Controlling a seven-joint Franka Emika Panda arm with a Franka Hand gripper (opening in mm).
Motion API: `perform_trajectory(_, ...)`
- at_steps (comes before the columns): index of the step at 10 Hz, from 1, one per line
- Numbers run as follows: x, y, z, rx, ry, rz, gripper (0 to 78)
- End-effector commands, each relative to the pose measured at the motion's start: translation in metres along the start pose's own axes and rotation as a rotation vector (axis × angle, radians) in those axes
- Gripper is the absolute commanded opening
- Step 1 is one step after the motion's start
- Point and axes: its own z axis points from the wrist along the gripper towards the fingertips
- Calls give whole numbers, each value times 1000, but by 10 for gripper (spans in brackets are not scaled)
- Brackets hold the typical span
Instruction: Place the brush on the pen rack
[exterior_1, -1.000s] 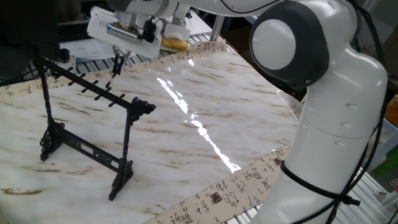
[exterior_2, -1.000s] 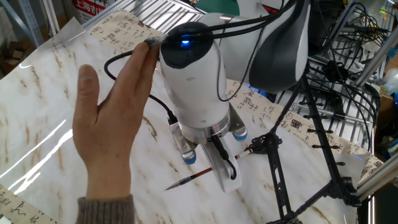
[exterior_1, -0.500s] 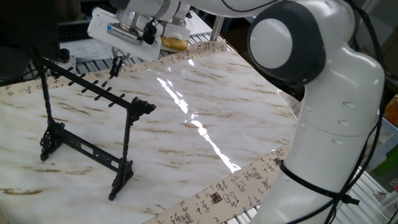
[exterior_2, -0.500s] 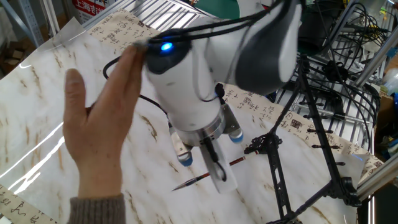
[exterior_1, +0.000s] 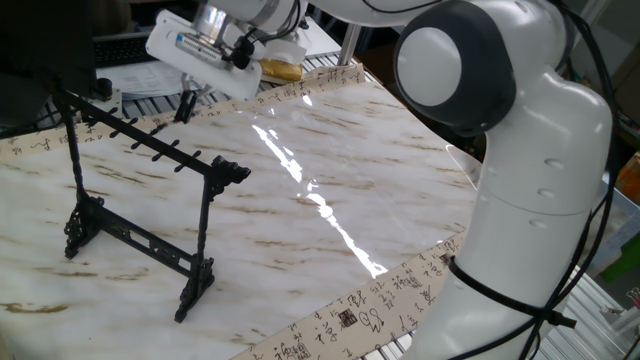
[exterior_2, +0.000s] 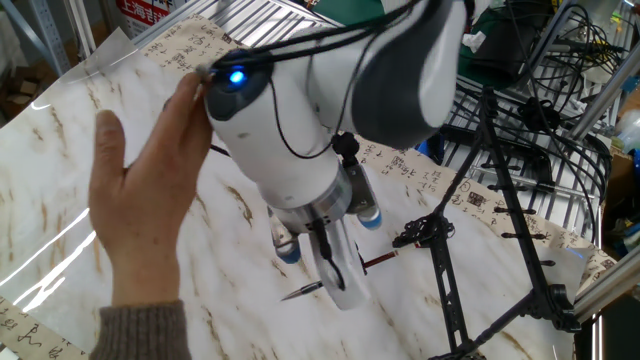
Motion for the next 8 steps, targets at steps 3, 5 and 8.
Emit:
perform_trajectory(3, 1, 0, -6, -24, 57, 62, 12)
perform_trajectory(5, 2, 0, -7, -30, 64, 74, 12)
perform_trajectory(8, 4, -1, -8, -41, 76, 92, 12)
